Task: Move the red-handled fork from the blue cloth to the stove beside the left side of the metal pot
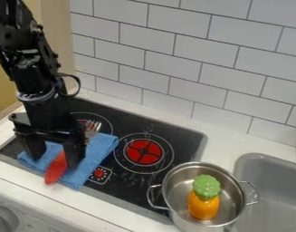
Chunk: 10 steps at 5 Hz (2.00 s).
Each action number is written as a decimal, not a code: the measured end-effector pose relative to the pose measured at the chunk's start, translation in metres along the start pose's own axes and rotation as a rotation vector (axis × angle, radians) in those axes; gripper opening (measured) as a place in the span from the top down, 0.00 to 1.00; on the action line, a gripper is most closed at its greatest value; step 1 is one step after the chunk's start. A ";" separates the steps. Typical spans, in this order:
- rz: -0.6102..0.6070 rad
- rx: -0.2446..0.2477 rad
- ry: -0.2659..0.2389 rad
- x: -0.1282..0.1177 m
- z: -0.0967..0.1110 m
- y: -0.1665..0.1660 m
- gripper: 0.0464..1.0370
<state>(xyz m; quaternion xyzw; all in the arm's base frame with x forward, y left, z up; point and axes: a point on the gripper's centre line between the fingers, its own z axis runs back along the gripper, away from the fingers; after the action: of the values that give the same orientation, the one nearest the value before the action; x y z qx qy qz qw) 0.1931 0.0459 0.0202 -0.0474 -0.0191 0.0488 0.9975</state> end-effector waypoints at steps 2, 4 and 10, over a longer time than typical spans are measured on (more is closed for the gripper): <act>0.016 0.007 0.045 -0.004 -0.011 0.004 0.06; 0.015 0.013 0.057 -0.003 -0.015 0.004 0.48; 0.027 0.004 -0.051 0.004 0.032 -0.005 0.65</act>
<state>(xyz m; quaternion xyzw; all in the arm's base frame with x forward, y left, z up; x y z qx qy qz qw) 0.1965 0.0445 0.0522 -0.0444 -0.0436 0.0634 0.9961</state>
